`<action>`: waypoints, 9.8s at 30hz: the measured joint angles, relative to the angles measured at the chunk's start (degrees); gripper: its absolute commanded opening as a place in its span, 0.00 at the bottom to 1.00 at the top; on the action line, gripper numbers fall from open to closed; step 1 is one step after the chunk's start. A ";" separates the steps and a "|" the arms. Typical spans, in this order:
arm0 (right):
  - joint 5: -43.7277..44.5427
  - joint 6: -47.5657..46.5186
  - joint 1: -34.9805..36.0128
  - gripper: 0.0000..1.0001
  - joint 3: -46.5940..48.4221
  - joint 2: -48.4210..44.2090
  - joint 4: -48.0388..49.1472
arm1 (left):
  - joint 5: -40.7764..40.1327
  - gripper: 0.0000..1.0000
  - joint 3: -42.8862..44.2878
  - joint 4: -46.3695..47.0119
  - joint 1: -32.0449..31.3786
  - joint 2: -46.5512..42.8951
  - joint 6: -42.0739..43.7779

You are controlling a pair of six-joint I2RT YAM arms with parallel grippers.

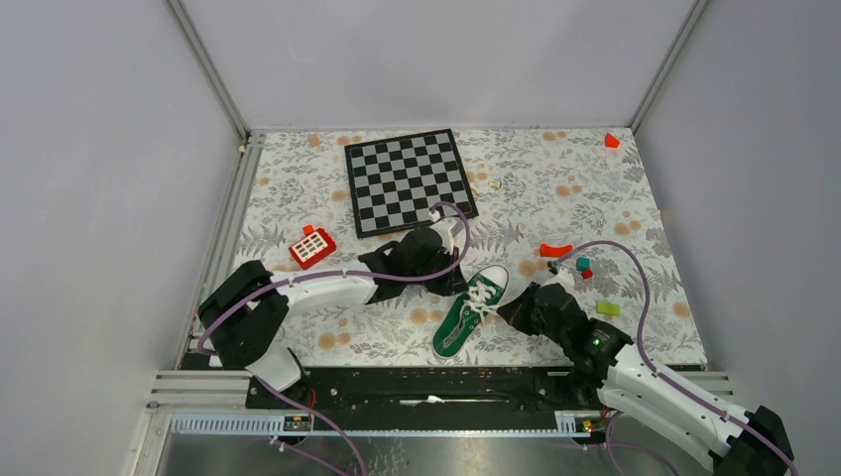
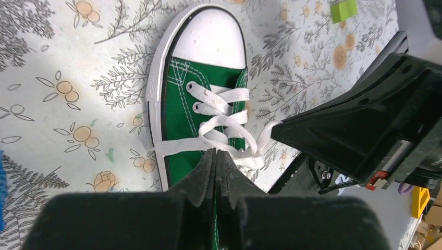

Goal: Tie the shoes
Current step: Tie the shoelace on the shoe.

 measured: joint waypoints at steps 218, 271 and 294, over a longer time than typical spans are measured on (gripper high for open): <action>3.30 -1.79 -1.64 0.00 -0.61 -4.37 -2.47 | 7.48 0.00 -2.47 -20.02 5.68 -8.68 0.61; -5.86 13.81 -2.60 0.68 -1.95 -2.62 -0.15 | 4.90 0.00 14.34 -25.46 9.57 9.51 4.31; -6.23 28.79 -3.72 0.48 -6.93 2.71 15.58 | 5.66 0.00 13.16 -23.78 9.66 9.51 4.11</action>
